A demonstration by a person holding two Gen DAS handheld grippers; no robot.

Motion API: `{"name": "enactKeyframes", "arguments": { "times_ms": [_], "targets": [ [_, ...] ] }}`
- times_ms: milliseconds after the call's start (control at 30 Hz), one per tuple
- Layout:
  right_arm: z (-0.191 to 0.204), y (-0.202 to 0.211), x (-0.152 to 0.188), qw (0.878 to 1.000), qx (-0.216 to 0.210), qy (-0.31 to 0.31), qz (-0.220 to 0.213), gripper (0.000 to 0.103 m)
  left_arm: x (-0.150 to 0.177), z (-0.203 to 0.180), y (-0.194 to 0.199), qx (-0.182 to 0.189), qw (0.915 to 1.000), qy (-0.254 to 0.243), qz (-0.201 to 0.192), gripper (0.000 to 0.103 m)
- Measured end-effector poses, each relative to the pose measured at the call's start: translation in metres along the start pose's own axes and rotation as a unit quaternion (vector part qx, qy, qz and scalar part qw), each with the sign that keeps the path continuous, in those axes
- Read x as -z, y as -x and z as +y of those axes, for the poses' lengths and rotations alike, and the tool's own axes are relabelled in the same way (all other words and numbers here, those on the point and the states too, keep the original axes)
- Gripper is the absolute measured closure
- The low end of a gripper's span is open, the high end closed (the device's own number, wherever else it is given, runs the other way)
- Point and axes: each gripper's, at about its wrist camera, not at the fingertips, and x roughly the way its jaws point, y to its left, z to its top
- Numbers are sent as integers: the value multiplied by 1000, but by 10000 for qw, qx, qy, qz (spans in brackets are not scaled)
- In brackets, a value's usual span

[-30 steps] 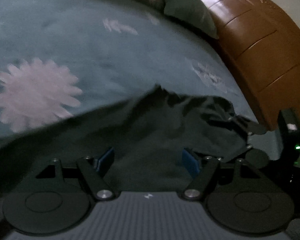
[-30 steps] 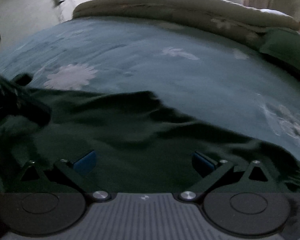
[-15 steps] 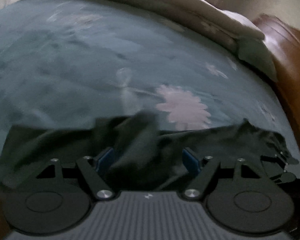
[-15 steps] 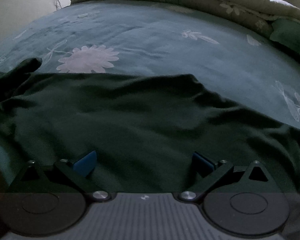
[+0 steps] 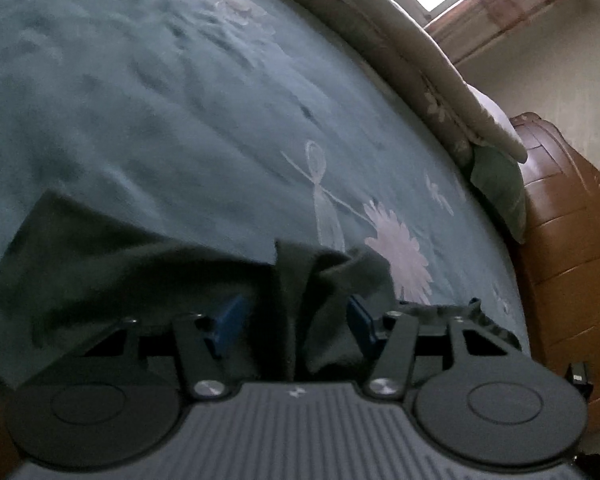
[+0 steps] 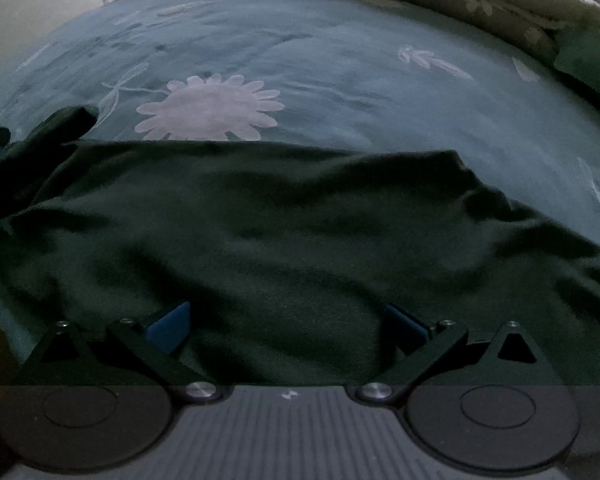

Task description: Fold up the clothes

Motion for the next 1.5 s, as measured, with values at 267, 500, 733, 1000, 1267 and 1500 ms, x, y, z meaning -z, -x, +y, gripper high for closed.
{"name": "enactKeyframes", "arguments": {
  "times_ms": [267,500,733,1000,1267,1500],
  "targets": [
    [2,-3,-2,9996,123,-236,24,0,-13,9,-25,603,9980,-25,196,47],
    [4,-5,-3,9992,211,-326,30,0,-27,25,-44,919,9952,178,300,76],
    [5,-5,-4,9991,238,-345,48,0,-20,5,-23,581,9972,-465,98,99],
    [3,-5,-8,9993,207,-259,181,0,-21,-9,40,305,9960,-679,-502,99],
    [10,-7,-19,9986,258,136,444,0,14,14,82,-457,9967,-260,-613,99],
    [22,-10,-30,9947,313,778,594,0,47,37,84,-957,9948,114,-343,96]
  ]
}}
